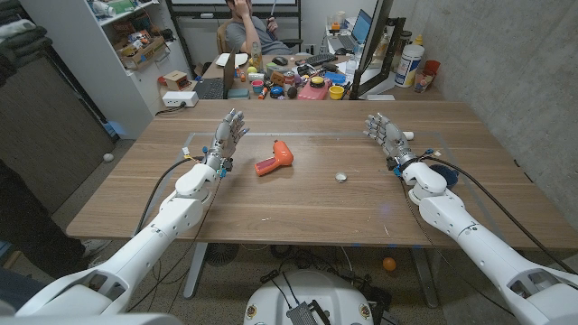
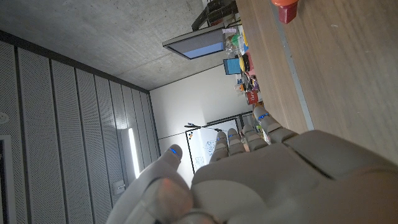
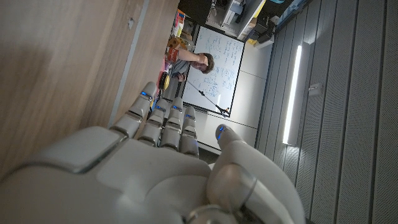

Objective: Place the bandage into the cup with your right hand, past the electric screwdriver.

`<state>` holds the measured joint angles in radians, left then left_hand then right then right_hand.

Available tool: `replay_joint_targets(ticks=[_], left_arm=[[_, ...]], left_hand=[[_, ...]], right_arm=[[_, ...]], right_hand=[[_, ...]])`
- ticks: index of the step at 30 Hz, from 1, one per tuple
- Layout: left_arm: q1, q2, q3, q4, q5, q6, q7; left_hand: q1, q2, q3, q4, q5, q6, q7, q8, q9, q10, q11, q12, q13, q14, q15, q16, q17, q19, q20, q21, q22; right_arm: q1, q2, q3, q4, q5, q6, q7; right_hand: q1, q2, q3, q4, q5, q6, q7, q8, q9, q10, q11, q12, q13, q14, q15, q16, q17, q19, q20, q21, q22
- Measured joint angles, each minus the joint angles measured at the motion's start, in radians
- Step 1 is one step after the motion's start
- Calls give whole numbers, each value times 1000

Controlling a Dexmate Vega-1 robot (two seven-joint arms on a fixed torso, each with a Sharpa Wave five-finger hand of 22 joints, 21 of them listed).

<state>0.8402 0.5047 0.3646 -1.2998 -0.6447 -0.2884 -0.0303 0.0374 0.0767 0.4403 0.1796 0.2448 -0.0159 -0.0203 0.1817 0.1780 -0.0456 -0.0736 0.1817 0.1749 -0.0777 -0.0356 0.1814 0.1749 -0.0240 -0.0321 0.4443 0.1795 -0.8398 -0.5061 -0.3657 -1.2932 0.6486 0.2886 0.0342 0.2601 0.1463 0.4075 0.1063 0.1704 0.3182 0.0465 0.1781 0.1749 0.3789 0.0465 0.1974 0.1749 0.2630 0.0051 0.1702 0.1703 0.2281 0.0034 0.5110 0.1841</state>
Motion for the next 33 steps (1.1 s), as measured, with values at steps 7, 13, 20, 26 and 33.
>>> replay_joint_targets(ticks=[7, 13, 20, 26, 33], left_arm=[[4, -8, -11, 0, 11, 4, -4], [9, -15, -19, -3, 17, 8, -8], [13, -19, -25, -6, 22, 11, -13], [18, -21, -30, -10, 26, 12, -15], [29, -22, -38, -22, 27, 12, -17]], left_hand=[[0, 0, 0, 0, 0, 0, 0, 0, 1, 0, 0, 0, 0, 0, 0, 0, 0, 0, 0, 0, 0], [0, 0, 0, 0, 0, 0, 0, 0, 1, 0, 0, 0, 0, 0, 0, 0, 0, 0, 0, 0, 0], [0, 0, 0, 0, 0, 0, 0, 0, 1, 0, 0, 0, 0, 0, 0, 0, 0, 0, 0, 0, 0], [0, 0, 0, 0, 0, 0, 0, 0, 1, 0, 0, 0, 0, 0, 0, 0, 0, 0, 0, 0, 0], [0, 0, 0, 0, 0, 0, 0, 0, 1, 0, 0, 3, 0, 0, 0, 0, 0, 0, 0, 0, 0]], right_arm=[[0, 0, 7, -5, -15, -3, 5], [-3, -21, 8, -41, -53, -18, -9], [-7, -68, 9, -114, -92, -35, -28], [-8, -112, 9, -180, -138, -53, -53], [-1, -165, 9, -261, -238, -96, -111]], right_hand=[[12, -12, 9, -13, 0, -7, -7, 0, 5, -11, 11, 0, 3, 5, 24, 4, 0, 7, 8, 0, 0], [24, -24, 5, -38, 0, -20, -20, 0, 5, -24, 24, 0, 5, -2, 67, 4, 0, -18, 44, -8, 0], [34, -23, 4, -49, 0, -20, -20, 0, 4, -29, 29, 0, 5, 19, 85, 12, 0, -18, 58, -12, 0], [49, -27, 13, -68, 4, -16, -24, 3, 4, -17, 32, 2, 4, 47, 75, 15, 0, -22, 68, -12, 0], [77, -29, 23, -95, 7, -9, -31, 8, 4, -5, 23, 8, 4, 59, 62, 15, 0, -16, 74, -16, 0]])
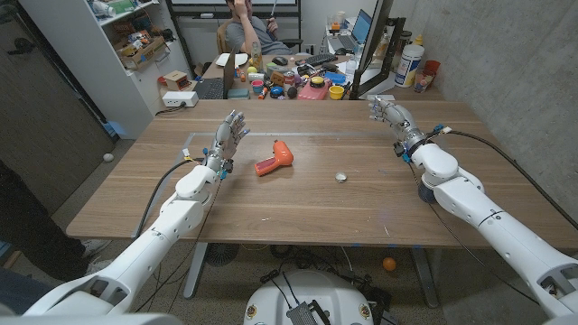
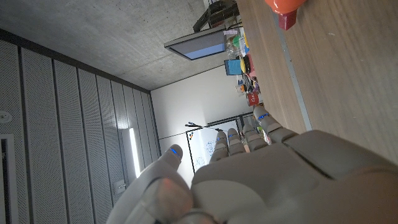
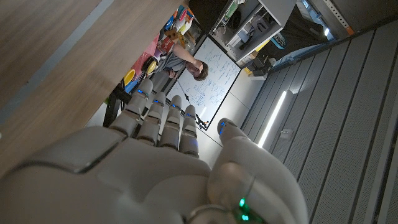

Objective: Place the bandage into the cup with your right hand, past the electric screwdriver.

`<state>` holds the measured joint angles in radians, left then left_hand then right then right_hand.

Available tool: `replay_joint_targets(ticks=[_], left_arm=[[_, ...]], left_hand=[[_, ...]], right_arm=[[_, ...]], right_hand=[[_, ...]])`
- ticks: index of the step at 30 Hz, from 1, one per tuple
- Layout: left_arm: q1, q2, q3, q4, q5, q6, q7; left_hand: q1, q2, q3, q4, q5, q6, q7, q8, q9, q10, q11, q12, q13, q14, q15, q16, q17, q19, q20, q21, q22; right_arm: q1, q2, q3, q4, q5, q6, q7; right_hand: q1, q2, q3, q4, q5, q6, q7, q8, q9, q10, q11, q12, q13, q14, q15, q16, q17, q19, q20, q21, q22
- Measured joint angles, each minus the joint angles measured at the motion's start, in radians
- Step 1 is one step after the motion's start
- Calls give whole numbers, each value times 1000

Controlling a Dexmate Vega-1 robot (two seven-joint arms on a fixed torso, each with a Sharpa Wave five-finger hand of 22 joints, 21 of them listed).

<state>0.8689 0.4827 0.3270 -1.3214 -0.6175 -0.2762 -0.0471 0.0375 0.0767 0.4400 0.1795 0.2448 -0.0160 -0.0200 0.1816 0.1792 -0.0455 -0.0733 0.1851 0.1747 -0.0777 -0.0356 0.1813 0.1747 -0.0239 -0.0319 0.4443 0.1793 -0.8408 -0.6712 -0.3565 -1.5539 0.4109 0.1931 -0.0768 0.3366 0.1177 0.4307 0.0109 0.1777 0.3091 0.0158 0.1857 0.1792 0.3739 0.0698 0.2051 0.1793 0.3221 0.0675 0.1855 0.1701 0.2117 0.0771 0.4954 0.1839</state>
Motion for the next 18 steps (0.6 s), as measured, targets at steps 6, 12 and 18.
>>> replay_joint_targets(ticks=[6, 12, 18], left_arm=[[12, 1, -5, -16, 0, 0, -1], [24, 7, -9, -35, 1, -2, -3], [31, 12, -9, -51, 3, -4, -3]], left_hand=[[0, 0, 0, 0, 0, 0, 0, 4, 0, 0, 0, 0, 0, 0, 0, 0, 0, 0, 0, 0, 0], [0, 0, 0, 0, 0, 0, 0, 4, 0, 4, 4, 0, 0, 0, 0, 0, 0, 0, 0, 0, 0], [0, 0, 0, 0, 0, 0, 0, 4, 0, 4, 4, 0, 0, 0, 0, 0, 0, 0, 0, 0, 0]], right_arm=[[27, -38, -11, -57, -129, -65, -65], [65, -63, -27, -88, -273, -145, -111], [114, -82, -53, -107, -391, -213, -136]], right_hand=[[20, -5, 4, -23, 0, 5, -5, 0, 0, 2, -2, 0, 0, 2, -2, 0, 0, 0, 0, 0, 0], [38, 3, 9, -45, 0, -4, -15, 0, 5, -23, -15, 0, 5, -15, -18, -5, 0, 3, -11, -4, 0], [58, -1, 11, -66, 0, -13, -16, 0, 5, -35, -16, -8, 5, -31, -34, -9, 0, -4, -18, -8, 0]])
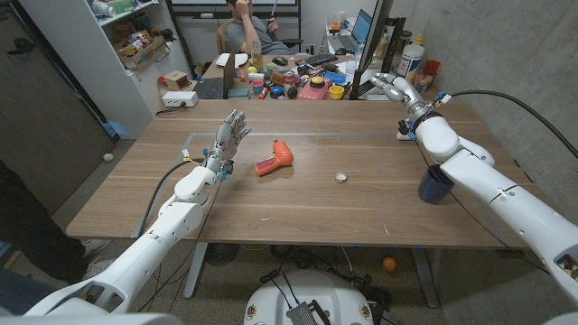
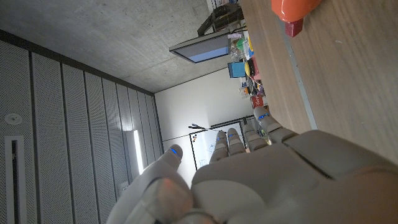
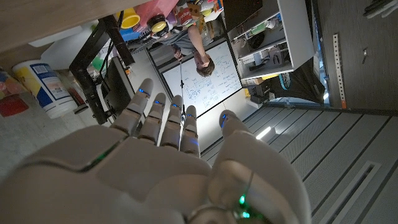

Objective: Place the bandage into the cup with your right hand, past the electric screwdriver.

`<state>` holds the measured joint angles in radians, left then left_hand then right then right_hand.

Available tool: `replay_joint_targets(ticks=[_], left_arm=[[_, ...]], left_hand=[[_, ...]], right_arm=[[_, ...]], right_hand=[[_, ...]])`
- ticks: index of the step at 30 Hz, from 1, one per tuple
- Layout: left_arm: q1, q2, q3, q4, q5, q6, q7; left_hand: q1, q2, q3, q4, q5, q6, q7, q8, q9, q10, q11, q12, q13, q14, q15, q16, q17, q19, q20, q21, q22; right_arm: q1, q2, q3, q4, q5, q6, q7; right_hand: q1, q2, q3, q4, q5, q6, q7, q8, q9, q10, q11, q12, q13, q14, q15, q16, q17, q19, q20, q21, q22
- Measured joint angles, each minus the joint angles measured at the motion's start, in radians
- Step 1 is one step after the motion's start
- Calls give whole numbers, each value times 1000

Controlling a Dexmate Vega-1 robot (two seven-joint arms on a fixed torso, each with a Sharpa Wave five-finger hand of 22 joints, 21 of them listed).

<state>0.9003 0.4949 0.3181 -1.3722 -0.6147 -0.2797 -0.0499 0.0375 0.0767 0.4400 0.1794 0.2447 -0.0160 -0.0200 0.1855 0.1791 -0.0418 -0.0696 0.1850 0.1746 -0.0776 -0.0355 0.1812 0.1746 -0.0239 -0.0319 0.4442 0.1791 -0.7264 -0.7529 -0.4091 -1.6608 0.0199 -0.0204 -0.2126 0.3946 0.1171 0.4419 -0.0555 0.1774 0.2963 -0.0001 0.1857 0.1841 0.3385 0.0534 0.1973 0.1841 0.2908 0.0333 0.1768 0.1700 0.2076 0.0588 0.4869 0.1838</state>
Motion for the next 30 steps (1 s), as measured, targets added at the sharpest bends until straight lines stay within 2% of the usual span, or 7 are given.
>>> replay_joint_targets(ticks=[2, 3, 9, 12, 13, 20, 30], left_arm=[[0, 0, 0, 0, 1, 0, 0], [2, 2, 0, -6, 1, 0, 1], [3, 4, 3, -15, 5, 0, 2], [3, 4, 6, -20, 7, 0, 4], [3, 4, 7, -21, 7, 0, 4], [4, 6, 10, -31, 12, 2, 12], [6, 9, 14, -49, 20, 13, 31]], left_hand=[[0, 0, 0, 0, 0, 0, 0, 0, 0, 0, 0, 0, 0, 0, 0, 0, 0, 0, 0, 0, 0], [0, 0, 0, 0, 0, 0, 0, 0, 0, 0, 0, 0, 0, 0, 0, 0, 0, 0, 0, 0, 0], [0, 0, 0, 0, 0, 0, 0, 0, 0, 0, 0, 0, 0, 0, 0, 0, 0, 0, 0, -2, 0], [0, 0, 0, 0, 0, 0, 0, 0, 0, 0, 0, 0, 0, 0, 0, 0, 0, 0, 0, -4, 0], [0, 0, 0, 0, 0, 0, 0, 0, 0, 0, 0, 0, 0, 0, 0, 0, 0, 0, 0, -4, 0], [0, 0, 0, 0, 0, 0, 0, 0, 0, 0, 0, 0, 0, 0, 0, 0, 0, 0, 0, -4, 0], [0, 0, 0, 0, 0, 0, 0, 0, 0, 0, 0, 0, 0, 0, 0, 0, 0, 0, 0, -4, 0]], right_arm=[[14, -4, -8, -3, 0, 0, 0], [23, -6, -14, -4, -60, -39, -6], [82, -15, -51, -5, -179, -125, 0], [108, -17, -67, 1, -179, -125, 0], [128, -18, -80, 8, -272, -187, 30], [200, -17, -129, 42, -369, -245, 72], [310, -5, -213, 109, -552, -355, 193]], right_hand=[[10, 0, 1, -7, 0, -6, -6, 0, 0, -5, -5, 0, 0, -3, -3, 0, 0, -12, 2, -10, 0], [10, 0, -1, -10, 0, -5, -5, 0, 0, -5, -5, 0, 0, -3, -3, 0, 0, -14, 3, -11, 0], [27, -6, -1, -25, 0, -11, -11, 0, 0, -14, -14, 0, 0, -16, -16, 0, 2, -43, 11, -22, 0], [27, -6, -1, -33, 0, -18, -18, 0, 0, -19, -19, 0, 0, -21, -21, 0, 3, -50, 18, -28, 0], [28, -7, -3, -36, 0, -18, -18, 0, 0, -23, -23, 0, 0, -21, -21, 0, 4, -50, 18, -28, 0], [38, -17, -5, -45, 0, -31, -31, -4, 0, -36, -35, 0, 0, -32, -32, 0, 5, -50, 18, -32, 0], [43, -22, -17, -58, 0, -80, -38, -9, 0, -71, -60, -6, 0, -59, -41, 0, 5, -57, 25, -40, 0]])
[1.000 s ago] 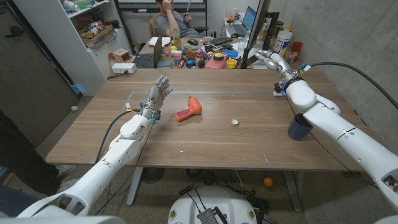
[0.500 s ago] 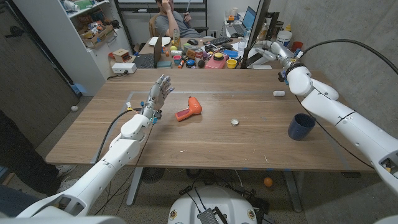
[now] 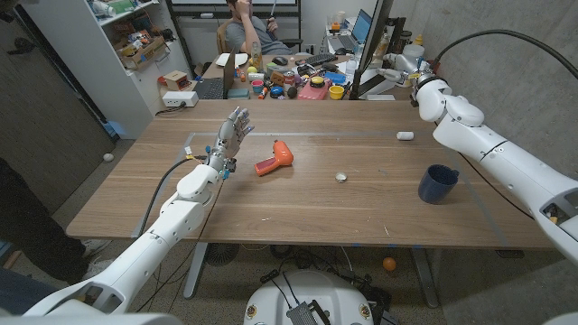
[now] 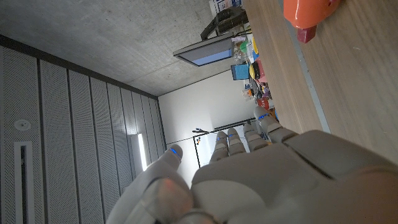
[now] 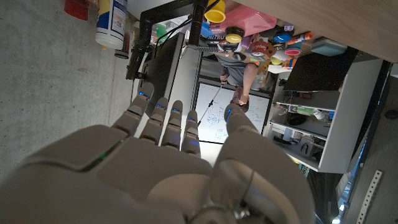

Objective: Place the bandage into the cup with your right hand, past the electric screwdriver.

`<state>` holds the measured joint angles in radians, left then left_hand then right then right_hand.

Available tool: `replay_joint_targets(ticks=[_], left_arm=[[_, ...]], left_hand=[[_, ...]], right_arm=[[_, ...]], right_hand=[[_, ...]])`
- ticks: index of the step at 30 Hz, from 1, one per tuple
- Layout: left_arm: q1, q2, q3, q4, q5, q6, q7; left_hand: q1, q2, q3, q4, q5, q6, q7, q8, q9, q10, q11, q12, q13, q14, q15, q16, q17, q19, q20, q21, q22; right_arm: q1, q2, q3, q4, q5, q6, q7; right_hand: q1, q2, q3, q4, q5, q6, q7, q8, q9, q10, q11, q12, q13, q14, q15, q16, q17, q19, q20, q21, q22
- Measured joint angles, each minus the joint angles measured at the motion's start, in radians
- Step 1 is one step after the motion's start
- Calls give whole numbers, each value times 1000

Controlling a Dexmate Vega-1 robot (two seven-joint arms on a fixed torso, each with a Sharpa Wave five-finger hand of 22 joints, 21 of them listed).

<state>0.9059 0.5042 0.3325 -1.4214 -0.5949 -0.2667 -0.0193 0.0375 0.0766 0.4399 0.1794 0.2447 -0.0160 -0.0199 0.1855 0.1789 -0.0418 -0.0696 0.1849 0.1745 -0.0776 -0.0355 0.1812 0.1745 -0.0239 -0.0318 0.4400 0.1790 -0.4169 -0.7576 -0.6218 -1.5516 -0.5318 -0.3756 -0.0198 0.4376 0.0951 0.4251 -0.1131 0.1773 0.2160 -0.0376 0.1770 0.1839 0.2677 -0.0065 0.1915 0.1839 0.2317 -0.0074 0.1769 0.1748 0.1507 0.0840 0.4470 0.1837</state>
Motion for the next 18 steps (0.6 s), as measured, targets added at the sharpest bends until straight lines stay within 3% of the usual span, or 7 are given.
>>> replay_joint_targets(ticks=[8, 18], left_arm=[[-6, 1, 8, -11, 11, 14, 12], [-19, -5, 22, -18, 21, 27, 20]], left_hand=[[0, 0, 0, 0, 0, 0, 0, 0, 0, 0, 0, 0, 0, 0, 0, 0, 0, 0, 0, 0, 0], [0, 0, 0, 0, 0, 0, 0, 0, 0, 0, 0, 0, 0, 0, 0, 0, 0, 0, 0, -4, 0]], right_arm=[[53, 6, -46, 53, -96, -67, 81], [65, -17, -55, 95, -158, -135, 173]], right_hand=[[0, 0, -4, -4, -4, -18, -3, 0, 0, -18, -8, 0, 0, -14, -7, 0, 0, 0, 0, 0, 0], [-16, -16, -20, 3, -4, -38, -9, 0, 0, -33, -8, 0, 0, -21, 0, 0, 5, 4, 15, -8, 0]])
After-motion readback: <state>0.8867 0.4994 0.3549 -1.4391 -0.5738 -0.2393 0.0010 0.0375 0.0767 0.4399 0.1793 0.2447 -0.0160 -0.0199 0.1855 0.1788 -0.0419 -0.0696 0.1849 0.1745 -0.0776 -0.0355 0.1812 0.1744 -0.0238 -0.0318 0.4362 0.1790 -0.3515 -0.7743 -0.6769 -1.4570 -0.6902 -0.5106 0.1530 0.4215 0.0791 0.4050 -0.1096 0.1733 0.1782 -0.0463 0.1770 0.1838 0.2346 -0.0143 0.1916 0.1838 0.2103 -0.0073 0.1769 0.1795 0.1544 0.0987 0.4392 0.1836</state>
